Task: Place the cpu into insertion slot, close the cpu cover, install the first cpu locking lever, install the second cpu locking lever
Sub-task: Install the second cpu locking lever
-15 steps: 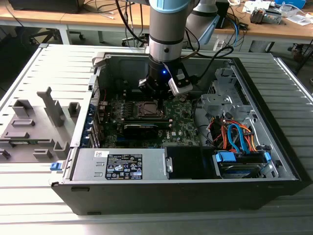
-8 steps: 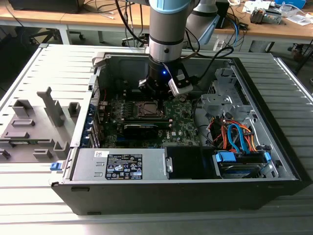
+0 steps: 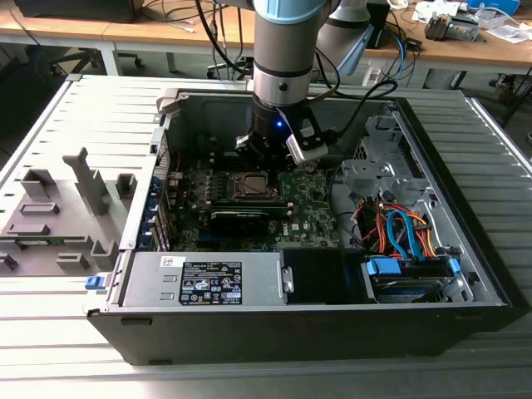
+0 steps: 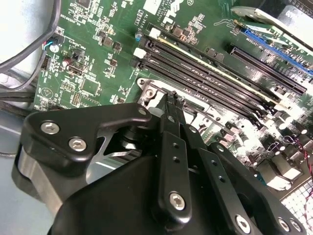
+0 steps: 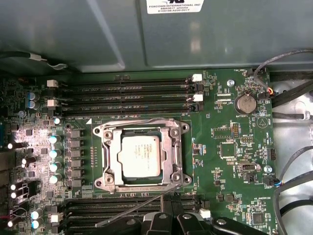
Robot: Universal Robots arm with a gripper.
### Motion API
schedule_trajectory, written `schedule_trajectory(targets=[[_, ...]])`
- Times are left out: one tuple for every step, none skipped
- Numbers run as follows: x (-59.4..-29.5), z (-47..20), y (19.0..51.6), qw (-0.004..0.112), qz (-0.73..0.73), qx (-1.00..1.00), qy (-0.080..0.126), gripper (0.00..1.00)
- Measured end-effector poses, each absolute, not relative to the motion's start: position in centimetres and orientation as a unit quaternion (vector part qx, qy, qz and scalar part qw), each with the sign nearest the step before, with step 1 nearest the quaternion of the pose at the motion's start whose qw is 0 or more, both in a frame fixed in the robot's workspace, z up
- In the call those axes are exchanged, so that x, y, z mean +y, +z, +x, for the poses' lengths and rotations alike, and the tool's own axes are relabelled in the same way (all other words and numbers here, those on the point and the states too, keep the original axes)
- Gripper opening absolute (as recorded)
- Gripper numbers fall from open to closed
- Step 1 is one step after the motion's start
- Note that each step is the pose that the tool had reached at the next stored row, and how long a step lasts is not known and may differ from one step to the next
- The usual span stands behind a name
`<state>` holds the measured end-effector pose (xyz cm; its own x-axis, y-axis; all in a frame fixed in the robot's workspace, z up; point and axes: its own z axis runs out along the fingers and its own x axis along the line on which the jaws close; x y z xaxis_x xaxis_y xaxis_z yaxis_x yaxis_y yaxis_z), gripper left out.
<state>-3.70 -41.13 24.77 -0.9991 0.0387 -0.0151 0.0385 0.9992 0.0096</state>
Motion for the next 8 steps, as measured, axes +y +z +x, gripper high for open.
schedule_trajectory(targets=[[-41.15,-3.70,24.77,0.008,0.019,1.000,0.005,0.11],[-41.17,-3.70,24.77,0.008,0.019,1.000,0.005,0.11],[-41.20,-3.70,24.77,0.008,0.019,1.000,0.005,0.11],[-41.23,-3.70,24.77,0.008,0.019,1.000,0.005,0.11],[-41.25,-3.70,24.77,0.008,0.019,1.000,0.005,0.11],[-41.27,-3.70,24.77,0.008,0.019,1.000,0.005,0.11],[-41.28,-3.70,24.77,0.008,0.019,1.000,0.005,0.11],[-41.30,-3.70,24.77,0.008,0.019,1.000,0.005,0.11]])
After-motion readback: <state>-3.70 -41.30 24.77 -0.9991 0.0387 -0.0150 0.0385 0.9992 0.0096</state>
